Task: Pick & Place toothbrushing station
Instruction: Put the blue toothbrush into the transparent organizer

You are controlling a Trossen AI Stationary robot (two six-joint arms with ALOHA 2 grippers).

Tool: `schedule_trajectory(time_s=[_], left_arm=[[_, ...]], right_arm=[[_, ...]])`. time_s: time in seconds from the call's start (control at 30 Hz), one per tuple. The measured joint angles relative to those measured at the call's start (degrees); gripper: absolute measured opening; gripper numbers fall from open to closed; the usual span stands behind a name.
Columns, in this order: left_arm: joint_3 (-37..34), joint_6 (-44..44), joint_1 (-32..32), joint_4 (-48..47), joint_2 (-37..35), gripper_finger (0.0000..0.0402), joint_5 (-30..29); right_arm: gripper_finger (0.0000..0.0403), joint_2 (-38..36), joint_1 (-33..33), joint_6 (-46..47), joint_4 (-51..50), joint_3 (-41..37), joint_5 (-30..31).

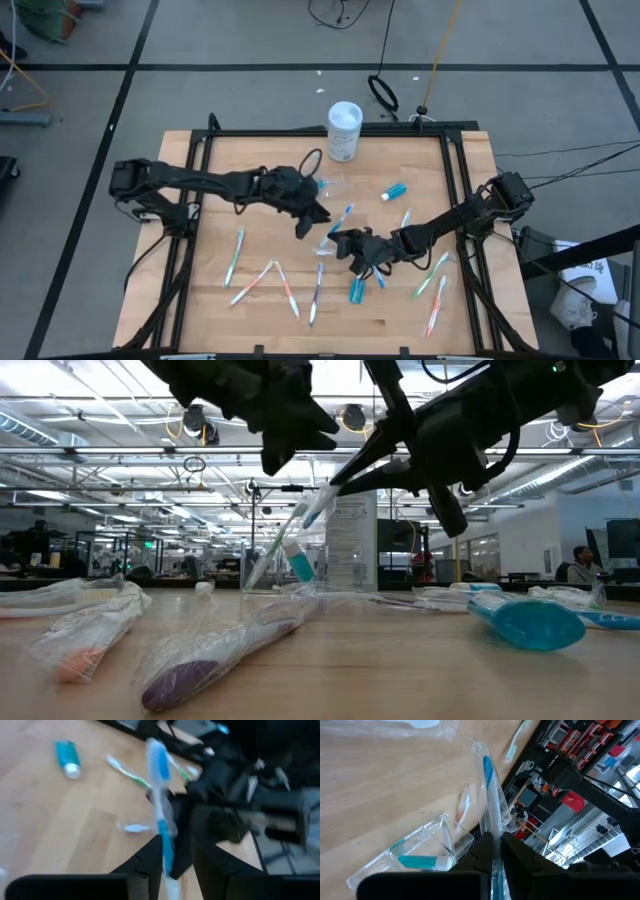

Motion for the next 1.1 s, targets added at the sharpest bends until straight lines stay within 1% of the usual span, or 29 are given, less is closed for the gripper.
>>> schedule_trajectory(time_s=[0.1,0.17,0.27,0.37,0.43,0.53,0.63,0.77,0.93,1.1], left_arm=[[0.0,2.63,0.0,0.0,1.37,0.0137,0.98],[0.0,4.23,0.08,0.61,2.24,0.0161,-0.08],[0.0,6.73,0.42,3.09,3.5,0.0197,-2.41],[0.0,7.6,0.59,6.46,4.68,0.0228,-2.3],[0.0,7.62,0.57,8.25,5.21,0.0242,-1.3],[0.0,7.05,0.48,8.19,5.2,0.0251,-1.48],[0.0,6.01,0.59,7.39,5.19,0.0249,-2.29],[0.0,5.42,0.61,7.56,5.19,0.0229,-2.72],[0.0,3.55,0.61,8.31,5.19,0.0188,-2.7],[0.0,3.27,0.61,8.72,5.19,0.0136,-2.67]], right_arm=[[0.0018,0.0,-0.54,0.23,0.46,0.02,-0.36],[0.0018,-0.02,-1.0,0.35,0.47,0.04,-1.98],[0.0018,-0.02,-1.55,0.99,0.35,0.04,-5.99],[0.0018,-0.02,-2.06,3.25,0.39,0.04,-9.21],[0.0018,-0.02,-2.14,3.79,0.42,0.04,-8.94],[0.0018,-0.02,-2.26,3.53,0.77,0.04,-9.03],[0.0018,-0.02,-2.28,3.24,1.69,0.04,-9.09],[0.0018,-0.02,-2.41,3.06,2.46,0.04,-9.08],[0.0018,-0.02,-2.41,3.04,4.99,0.04,-9.09],[0.0019,-0.02,-2.43,3.07,5.12,0.04,-9.09]])
